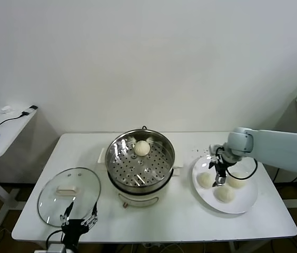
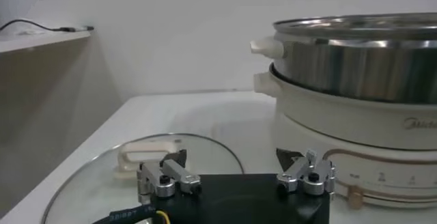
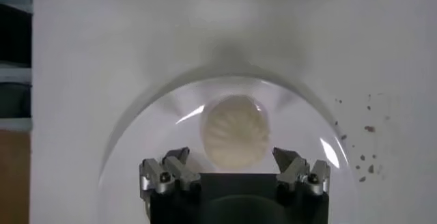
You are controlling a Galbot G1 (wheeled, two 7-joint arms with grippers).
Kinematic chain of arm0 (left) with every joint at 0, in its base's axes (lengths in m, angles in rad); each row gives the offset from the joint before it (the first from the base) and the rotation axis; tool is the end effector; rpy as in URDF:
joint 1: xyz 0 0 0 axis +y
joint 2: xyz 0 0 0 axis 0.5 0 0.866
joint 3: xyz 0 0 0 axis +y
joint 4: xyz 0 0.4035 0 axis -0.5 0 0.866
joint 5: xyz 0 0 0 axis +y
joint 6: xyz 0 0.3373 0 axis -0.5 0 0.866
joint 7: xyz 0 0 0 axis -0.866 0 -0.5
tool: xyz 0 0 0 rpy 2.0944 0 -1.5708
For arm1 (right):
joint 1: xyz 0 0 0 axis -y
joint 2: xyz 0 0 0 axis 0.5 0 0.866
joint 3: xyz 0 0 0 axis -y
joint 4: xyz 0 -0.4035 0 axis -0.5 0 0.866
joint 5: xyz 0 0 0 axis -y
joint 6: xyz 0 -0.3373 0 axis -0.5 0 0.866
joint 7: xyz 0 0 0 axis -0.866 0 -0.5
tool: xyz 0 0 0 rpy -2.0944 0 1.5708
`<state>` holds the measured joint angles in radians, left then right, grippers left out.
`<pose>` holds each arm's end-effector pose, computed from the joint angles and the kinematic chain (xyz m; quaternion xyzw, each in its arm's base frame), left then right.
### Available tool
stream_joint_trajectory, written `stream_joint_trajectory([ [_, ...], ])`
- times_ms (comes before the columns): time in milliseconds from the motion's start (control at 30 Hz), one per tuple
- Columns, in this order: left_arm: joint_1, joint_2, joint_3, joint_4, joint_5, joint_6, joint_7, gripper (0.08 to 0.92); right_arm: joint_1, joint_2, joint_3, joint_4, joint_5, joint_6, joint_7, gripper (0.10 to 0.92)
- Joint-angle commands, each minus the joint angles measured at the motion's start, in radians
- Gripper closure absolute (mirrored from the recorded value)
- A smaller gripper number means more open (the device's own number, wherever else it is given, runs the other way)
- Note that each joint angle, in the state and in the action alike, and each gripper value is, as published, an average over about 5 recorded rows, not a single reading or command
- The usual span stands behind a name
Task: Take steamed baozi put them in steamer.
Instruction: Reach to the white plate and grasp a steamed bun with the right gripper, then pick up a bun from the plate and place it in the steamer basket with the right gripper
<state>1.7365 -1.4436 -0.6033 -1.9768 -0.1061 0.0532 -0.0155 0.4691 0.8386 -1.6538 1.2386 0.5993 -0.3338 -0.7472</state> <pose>0.0698 0.0588 -0.4009 0.0165 -0.9860 -0.0235 0.1641 0.5463 -0.1484 -0.2118 0.4846 -0.5674 0.4837 0.4573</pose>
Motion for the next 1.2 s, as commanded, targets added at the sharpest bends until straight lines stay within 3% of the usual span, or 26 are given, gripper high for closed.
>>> stream_joint_trajectory([
  [33, 0.002, 0.004, -0.003, 0.009, 0.008, -0.01, -0.002, 0.177, -0.117, 0.048, 0.098, -0.109, -0.033, -0.01, -0.006, 0.207],
  [333, 0.004, 0.005, -0.006, 0.003, 0.008, -0.009, -0.004, 0.177, -0.097, 0.046, 0.083, -0.081, -0.027, 0.001, -0.042, 0.375],
  [633, 0.016, -0.002, -0.002, -0.024, 0.012, -0.002, -0.003, 0.177, 0.172, 0.017, -0.062, -0.003, 0.004, 0.035, -0.118, 0.405],
  [933, 0.038, 0.01, 0.0, -0.061, 0.008, 0.001, -0.004, 0.177, 0.698, 0.105, -0.235, 0.136, 0.327, 0.039, -0.207, 0.414],
  [1200, 0.036, 0.021, 0.011, -0.09, -0.002, 0.015, -0.002, 0.177, 0.747, 0.322, -0.078, 0.224, 0.628, -0.077, -0.09, 0.412],
])
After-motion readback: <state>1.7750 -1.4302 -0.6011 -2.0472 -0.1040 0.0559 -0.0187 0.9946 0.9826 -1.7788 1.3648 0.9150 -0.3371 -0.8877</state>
